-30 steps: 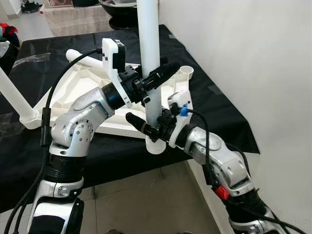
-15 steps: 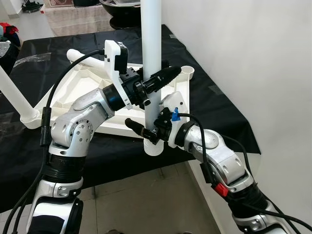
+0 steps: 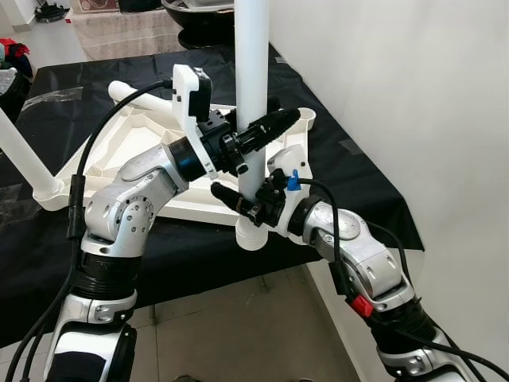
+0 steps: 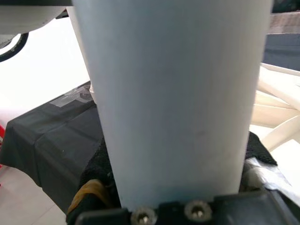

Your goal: Building children table

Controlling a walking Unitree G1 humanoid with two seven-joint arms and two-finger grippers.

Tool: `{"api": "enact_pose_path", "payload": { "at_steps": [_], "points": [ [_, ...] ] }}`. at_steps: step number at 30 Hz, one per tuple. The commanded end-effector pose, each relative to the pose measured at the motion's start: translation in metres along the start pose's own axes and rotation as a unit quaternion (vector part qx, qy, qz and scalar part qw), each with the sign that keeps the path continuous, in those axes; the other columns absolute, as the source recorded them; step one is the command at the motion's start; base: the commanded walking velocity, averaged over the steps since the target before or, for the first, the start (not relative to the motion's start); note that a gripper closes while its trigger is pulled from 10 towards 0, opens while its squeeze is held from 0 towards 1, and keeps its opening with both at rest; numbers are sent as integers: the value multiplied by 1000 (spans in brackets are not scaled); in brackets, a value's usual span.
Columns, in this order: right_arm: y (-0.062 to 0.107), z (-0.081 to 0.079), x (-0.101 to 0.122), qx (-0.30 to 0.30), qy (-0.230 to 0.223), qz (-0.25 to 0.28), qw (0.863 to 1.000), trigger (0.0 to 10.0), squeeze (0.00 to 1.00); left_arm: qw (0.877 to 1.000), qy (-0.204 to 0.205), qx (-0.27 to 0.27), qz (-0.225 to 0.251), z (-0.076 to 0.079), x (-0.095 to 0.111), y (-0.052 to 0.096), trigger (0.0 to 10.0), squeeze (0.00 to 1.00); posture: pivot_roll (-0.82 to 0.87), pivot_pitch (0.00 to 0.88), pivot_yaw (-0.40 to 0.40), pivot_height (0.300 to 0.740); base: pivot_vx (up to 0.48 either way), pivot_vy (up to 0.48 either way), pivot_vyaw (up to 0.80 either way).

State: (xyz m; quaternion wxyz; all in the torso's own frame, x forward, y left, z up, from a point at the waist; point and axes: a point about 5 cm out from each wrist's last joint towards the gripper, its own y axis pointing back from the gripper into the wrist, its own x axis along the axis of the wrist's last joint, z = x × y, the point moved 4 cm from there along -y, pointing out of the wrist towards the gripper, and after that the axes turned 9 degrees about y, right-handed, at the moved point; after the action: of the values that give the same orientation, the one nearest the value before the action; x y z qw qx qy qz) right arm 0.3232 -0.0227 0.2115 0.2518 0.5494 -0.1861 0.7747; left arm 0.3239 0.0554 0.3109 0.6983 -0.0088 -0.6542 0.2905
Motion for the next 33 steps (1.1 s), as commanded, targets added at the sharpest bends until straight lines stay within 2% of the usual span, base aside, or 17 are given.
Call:
{"api": "enact_pose_path", "payload": {
  "at_steps": [1,7,8,9,11,12,13,25,27,28,29,30,32,33],
  "points": [
    [-11,-17,5,35,12,7,999,0,0,998,28,-59,-6,22,-9,-16,0,0,-91,70,5,740,0,0,0],
    [-11,-17,4,34,13,4,999,0,0,998,31,-60,-7,22,-9,-16,0,24,-91,69,6,740,0,0,0],
    [-11,-17,3,34,12,3,999,0,0,998,31,-57,-5,22,-9,-16,0,525,-91,69,6,740,0,0,0],
    [-11,-16,3,33,12,2,999,0,0,998,34,-56,-4,21,-8,-15,4980,1000,-92,69,6,740,0,0,0],
    [-11,-16,3,33,12,2,999,0,0,998,34,-56,-4,21,-8,-15,4980,1000,-92,69,6,740,0,0,0],
    [-11,-16,2,31,12,1,999,0,0,998,37,-53,-1,20,-6,-15,7765,1000,-92,67,5,740,0,0,0],
    [-11,-15,2,30,12,-1,999,0,0,998,41,-50,4,19,-4,-14,9961,1000,-92,67,5,740,0,0,0],
    [-10,-13,-3,25,14,-10,1000,0,0,998,44,-40,24,13,8,-11,10000,1000,-91,66,1,740,0,0,0],
    [-6,-1,-21,-9,11,-46,999,0,0,998,20,-16,54,5,29,-7,10000,1000,-91,63,-4,740,0,0,0],
    [-6,-1,-21,-9,11,-46,999,0,0,998,20,-16,54,5,29,-7,10000,1000,-91,63,-4,740,0,0,0],
    [-2,8,-30,-36,9,-65,997,0,0,997,7,-3,72,1,41,-5,10000,1000,-91,63,-4,740,0,0,0],
    [4,25,-38,-80,6,-80,994,0,0,995,-6,14,102,-3,59,0,10000,1000,-91,59,-6,740,0,0,0],
    [4,25,-38,-80,6,-80,994,0,0,995,-6,14,102,-3,59,0,10000,1000,-91,59,-6,740,0,0,0],
    [9,37,-42,-113,6,-88,990,0,0,992,-12,24,120,-6,71,3,10000,1000,-91,59,-6,740,0,0,0]
  ]
}}
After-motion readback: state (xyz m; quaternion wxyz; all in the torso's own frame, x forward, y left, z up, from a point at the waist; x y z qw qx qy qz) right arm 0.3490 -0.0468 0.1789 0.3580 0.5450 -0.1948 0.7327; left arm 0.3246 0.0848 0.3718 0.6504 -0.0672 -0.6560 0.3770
